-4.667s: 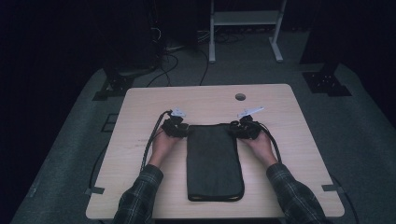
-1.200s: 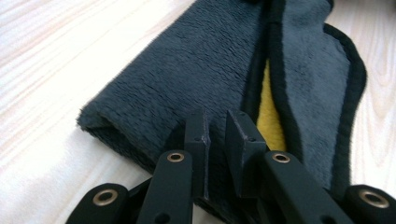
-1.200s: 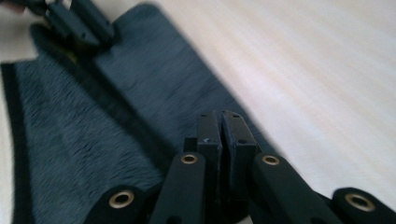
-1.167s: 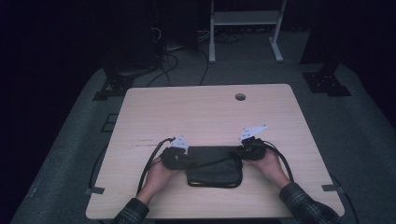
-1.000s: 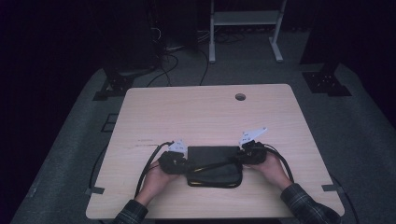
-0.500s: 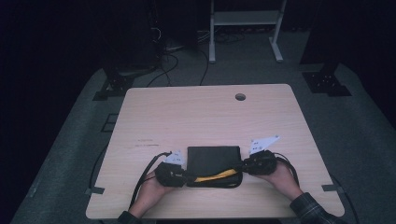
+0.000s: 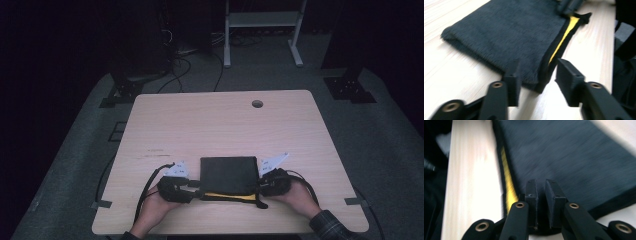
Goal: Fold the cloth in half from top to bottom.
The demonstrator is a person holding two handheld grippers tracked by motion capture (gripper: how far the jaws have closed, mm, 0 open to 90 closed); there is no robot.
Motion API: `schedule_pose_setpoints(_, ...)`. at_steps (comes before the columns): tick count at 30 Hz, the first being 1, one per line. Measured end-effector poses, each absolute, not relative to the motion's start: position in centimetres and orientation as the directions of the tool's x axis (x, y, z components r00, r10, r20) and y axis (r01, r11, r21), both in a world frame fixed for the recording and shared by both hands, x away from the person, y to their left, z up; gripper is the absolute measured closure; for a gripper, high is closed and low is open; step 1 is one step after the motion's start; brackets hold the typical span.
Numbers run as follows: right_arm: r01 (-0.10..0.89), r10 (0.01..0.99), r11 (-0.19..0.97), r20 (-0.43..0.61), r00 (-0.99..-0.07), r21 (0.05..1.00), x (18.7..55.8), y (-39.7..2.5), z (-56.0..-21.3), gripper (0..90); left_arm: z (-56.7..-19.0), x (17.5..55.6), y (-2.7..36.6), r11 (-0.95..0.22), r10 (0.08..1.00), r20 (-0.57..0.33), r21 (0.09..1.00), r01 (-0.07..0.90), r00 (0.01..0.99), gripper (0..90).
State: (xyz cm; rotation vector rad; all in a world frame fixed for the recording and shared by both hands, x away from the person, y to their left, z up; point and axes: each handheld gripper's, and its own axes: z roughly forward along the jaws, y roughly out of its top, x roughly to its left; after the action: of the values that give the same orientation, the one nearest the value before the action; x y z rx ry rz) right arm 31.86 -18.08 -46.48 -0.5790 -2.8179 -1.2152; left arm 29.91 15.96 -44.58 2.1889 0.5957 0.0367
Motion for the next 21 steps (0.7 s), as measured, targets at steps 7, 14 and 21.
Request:
schedule_pose_setpoints(7, 0.325, 0.342, 0.603, 0.132, -0.93, 0.729, 30.8, -19.2, -45.7, 64.5, -44.9, 29.7, 17.5, -0.503, 0.518, -0.137, 0.75, 0.43, 0.845, 28.8)
schedule_pose_setpoints(14, 0.408, 0.513, 0.525, 0.105, -0.852, 0.747, 31.2, -22.9, -45.5, 33.1, -45.5, 29.3, 20.0, -0.49, 0.609, -0.076, 0.746, 0.45, 0.789, 6.9)
schedule_pose_setpoints(21, 0.487, 0.655, 0.464, 0.084, -0.751, 0.74, 31.5, -25.9, -45.7, 14.4, -46.0, 29.0, 22.0, -0.486, 0.657, -0.043, 0.74, 0.466, 0.753, 0.6)
